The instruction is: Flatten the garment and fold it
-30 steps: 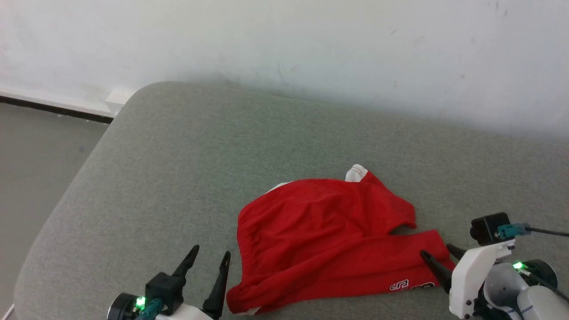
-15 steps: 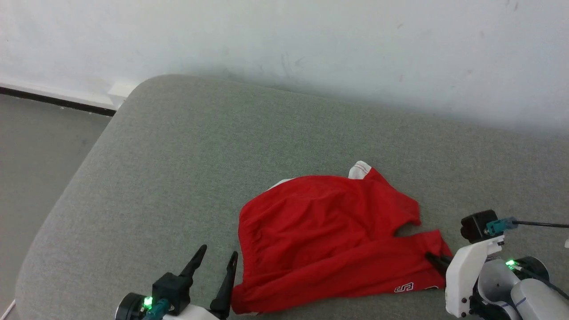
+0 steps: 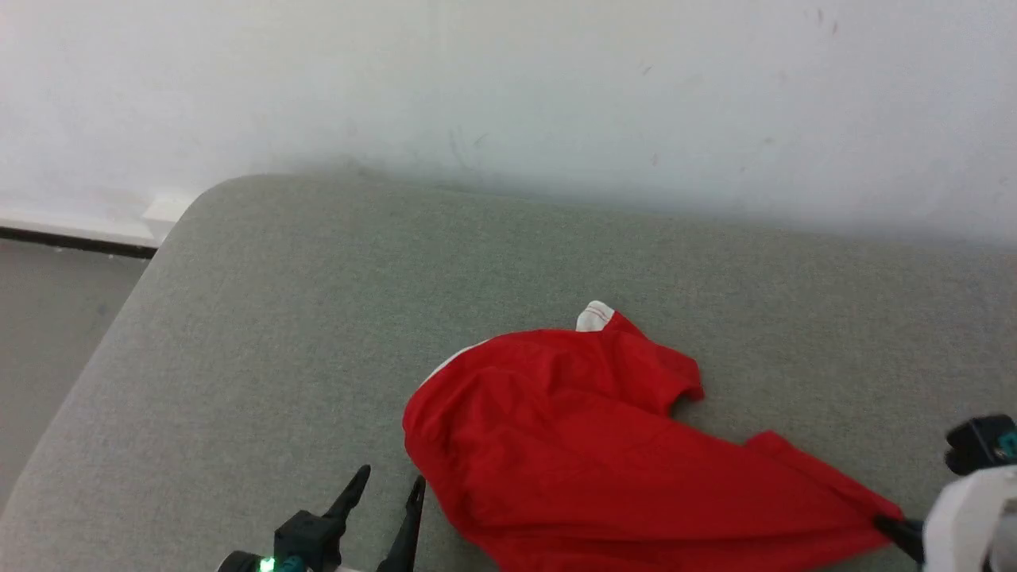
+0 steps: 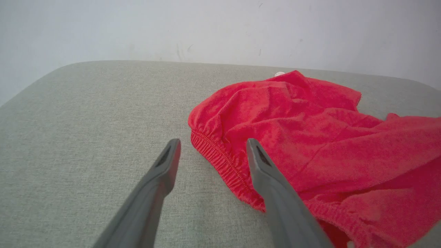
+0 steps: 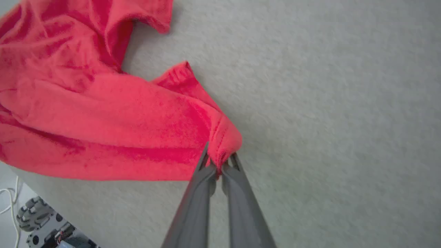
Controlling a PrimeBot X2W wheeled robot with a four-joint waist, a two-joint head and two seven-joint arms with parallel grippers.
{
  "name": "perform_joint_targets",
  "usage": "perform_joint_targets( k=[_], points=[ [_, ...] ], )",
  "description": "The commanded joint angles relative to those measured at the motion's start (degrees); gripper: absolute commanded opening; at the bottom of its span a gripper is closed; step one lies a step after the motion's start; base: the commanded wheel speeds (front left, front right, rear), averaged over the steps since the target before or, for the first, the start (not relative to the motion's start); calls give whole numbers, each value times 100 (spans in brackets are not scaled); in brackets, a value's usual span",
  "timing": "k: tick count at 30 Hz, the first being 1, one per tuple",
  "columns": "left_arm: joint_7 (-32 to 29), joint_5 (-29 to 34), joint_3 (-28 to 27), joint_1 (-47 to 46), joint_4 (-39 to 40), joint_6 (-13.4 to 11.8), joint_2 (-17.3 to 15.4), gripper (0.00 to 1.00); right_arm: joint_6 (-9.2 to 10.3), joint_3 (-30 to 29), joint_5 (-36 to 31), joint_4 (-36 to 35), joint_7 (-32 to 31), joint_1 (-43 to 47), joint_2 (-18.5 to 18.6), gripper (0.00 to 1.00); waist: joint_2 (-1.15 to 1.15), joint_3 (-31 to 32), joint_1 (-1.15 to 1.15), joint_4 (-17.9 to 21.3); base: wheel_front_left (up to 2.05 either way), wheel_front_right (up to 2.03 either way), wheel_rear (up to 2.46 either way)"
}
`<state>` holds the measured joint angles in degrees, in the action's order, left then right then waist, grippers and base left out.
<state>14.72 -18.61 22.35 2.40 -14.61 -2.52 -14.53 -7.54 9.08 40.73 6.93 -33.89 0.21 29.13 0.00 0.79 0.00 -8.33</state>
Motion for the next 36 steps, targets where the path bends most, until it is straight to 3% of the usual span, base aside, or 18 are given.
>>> perform_joint_targets(
  k=[1,6,10,11,17,23,28,36],
  points=[
    [28,49,-13,62,-8,52,40,100,5,-463,-178,-154,-526,430,107,0,0,165,0,261,0,0,0],
    [28,103,13,77,-53,120,160,100,5,-1769,-1076,-773,-1853,1333,-113,0,0,178,0,381,0,0,0],
    [28,158,67,50,-146,197,253,100,5,-2318,-1698,-1079,-2224,1610,-508,0,0,131,0,346,0,0,0],
    [28,172,78,34,-161,213,276,100,5,-2406,-1833,-1146,-2147,1588,-595,100,0,110,0,325,0,0,0],
    [28,219,106,-53,-240,327,371,100,5,-2095,-2181,-1453,-1387,1006,-766,100,0,10,0,171,0,0,0],
    [28,264,137,-234,-244,434,472,100,5,-958,-2147,-1284,-657,-27,-710,100,0,-112,0,-51,0,0,0],
    [28,325,202,-408,-173,477,611,100,5,-212,-2140,-244,-659,-977,-692,100,0,-269,0,-330,0,0,0],
    [28,399,325,-545,-164,518,755,100,5,-125,-2477,1697,-651,-1992,-777,100,0,-430,0,-778,0,0,0]
  ],
)
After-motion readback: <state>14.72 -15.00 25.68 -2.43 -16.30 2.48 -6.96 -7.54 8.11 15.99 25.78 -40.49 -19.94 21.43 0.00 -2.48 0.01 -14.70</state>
